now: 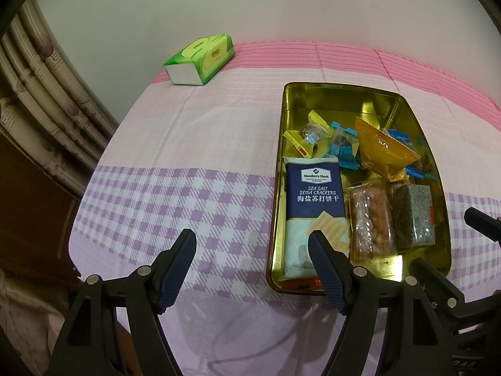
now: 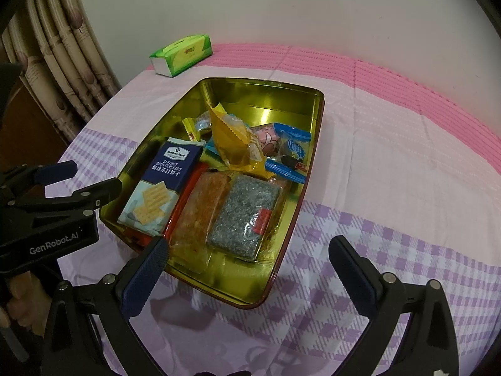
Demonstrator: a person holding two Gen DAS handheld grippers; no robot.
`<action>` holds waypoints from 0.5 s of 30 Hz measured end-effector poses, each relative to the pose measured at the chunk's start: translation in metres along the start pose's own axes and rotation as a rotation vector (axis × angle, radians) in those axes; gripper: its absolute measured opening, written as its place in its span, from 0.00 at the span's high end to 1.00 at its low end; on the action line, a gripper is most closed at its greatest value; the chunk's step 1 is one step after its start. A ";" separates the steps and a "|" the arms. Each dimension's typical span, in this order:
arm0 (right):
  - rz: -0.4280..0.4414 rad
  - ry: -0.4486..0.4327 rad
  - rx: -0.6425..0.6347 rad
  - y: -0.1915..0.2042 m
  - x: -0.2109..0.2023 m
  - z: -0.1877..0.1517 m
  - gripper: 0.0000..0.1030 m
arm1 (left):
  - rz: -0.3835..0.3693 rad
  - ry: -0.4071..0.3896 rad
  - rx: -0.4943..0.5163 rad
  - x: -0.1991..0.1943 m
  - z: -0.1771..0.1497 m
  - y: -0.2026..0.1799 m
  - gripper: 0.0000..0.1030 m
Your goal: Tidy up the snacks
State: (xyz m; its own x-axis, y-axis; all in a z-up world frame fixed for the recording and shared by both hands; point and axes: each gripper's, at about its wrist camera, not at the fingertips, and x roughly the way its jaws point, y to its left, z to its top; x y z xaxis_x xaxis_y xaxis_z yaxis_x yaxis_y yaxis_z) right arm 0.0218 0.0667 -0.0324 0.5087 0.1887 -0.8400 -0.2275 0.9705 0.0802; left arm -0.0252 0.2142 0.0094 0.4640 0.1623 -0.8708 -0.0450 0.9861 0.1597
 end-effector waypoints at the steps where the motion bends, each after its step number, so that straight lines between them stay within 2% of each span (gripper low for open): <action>1: -0.001 0.000 0.000 0.000 0.000 0.000 0.02 | 0.000 0.001 -0.002 0.000 0.000 0.000 0.28; 15: -0.024 0.001 0.010 -0.006 0.000 0.001 0.02 | -0.004 0.008 -0.019 0.001 -0.001 0.003 0.28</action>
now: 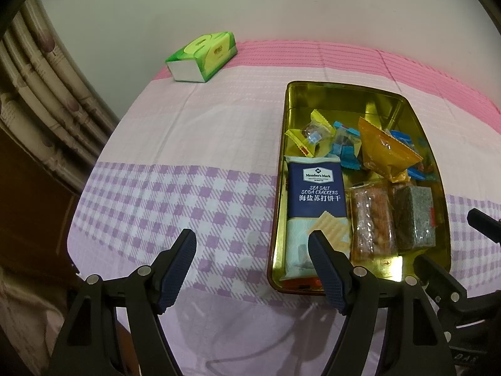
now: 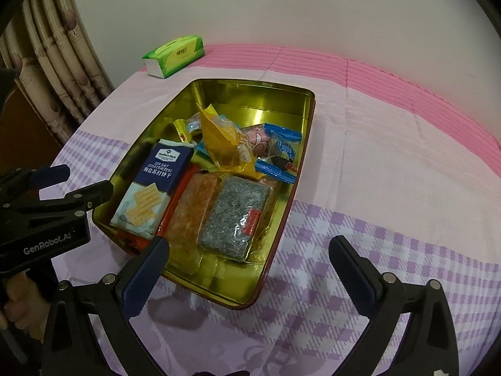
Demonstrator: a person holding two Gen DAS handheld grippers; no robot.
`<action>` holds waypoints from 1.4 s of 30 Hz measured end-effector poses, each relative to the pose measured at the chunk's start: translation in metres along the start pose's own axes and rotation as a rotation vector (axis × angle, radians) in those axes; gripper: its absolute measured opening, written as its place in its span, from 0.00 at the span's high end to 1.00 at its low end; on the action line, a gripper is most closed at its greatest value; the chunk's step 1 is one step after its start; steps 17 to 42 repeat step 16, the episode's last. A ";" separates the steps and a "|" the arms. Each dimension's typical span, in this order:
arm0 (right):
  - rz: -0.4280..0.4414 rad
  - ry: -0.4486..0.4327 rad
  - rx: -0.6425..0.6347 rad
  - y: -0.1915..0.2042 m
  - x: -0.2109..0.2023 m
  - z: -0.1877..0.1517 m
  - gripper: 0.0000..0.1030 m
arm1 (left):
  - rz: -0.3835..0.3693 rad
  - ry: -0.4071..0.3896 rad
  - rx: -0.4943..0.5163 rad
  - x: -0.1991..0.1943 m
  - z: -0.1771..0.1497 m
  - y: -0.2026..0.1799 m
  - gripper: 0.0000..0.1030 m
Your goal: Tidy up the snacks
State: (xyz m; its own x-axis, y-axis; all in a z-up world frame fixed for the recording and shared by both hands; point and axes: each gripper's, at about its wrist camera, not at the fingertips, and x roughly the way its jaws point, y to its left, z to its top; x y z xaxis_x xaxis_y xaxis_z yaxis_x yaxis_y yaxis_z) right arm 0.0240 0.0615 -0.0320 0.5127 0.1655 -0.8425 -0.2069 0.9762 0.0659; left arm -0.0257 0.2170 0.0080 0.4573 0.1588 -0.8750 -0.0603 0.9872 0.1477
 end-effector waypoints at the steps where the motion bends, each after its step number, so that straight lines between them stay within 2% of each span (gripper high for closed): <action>1: -0.002 0.001 -0.001 0.000 0.000 0.000 0.02 | 0.000 0.001 -0.001 0.000 0.000 0.000 0.28; 42: 0.003 -0.004 -0.006 0.001 -0.001 -0.001 0.02 | -0.004 0.000 -0.002 0.000 0.000 -0.003 0.27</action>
